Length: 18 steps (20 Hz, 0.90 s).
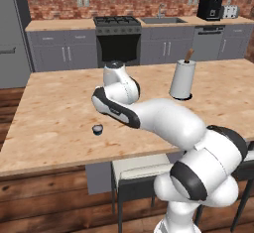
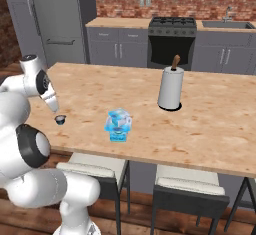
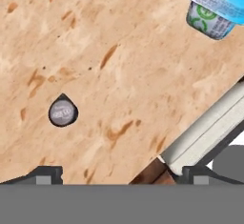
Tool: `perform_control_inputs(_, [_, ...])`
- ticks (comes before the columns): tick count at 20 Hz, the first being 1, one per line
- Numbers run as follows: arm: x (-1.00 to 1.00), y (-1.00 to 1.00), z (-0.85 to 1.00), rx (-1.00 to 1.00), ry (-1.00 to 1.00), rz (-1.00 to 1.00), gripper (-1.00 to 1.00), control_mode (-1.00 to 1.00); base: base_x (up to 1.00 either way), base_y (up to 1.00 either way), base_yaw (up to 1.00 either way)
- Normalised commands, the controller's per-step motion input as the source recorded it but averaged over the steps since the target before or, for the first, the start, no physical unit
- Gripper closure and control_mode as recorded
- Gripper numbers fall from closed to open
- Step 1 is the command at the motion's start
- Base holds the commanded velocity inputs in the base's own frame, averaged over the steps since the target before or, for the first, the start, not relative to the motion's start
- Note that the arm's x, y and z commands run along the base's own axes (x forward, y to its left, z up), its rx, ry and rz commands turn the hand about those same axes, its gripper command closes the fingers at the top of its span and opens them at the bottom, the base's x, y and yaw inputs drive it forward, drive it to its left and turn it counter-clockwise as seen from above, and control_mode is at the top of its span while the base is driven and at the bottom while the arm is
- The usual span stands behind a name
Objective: Stack the yogurt containers by placing the smaller containers on top of the larger containers.
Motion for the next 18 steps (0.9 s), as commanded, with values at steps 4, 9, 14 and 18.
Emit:
perform_control_inputs(4, [0.29,0.2,-0.16,-0.1,0.01,0.0,-1.0,-1.0,0.0,0.0,0.0])
perform_control_inputs(9, [0.22,0.03,-0.18,-0.02,-0.04,-0.01,-1.0,-1.0,0.0,0.0,0.0])
perform_control_inputs(14, [0.29,0.05,-0.2,0.0,-0.07,-0.02,-1.0,-1.0,0.0,0.0,0.0])
perform_control_inputs(18, [0.22,0.05,-0.19,0.01,-0.03,-0.01,-1.0,-1.0,0.0,0.0,0.0])
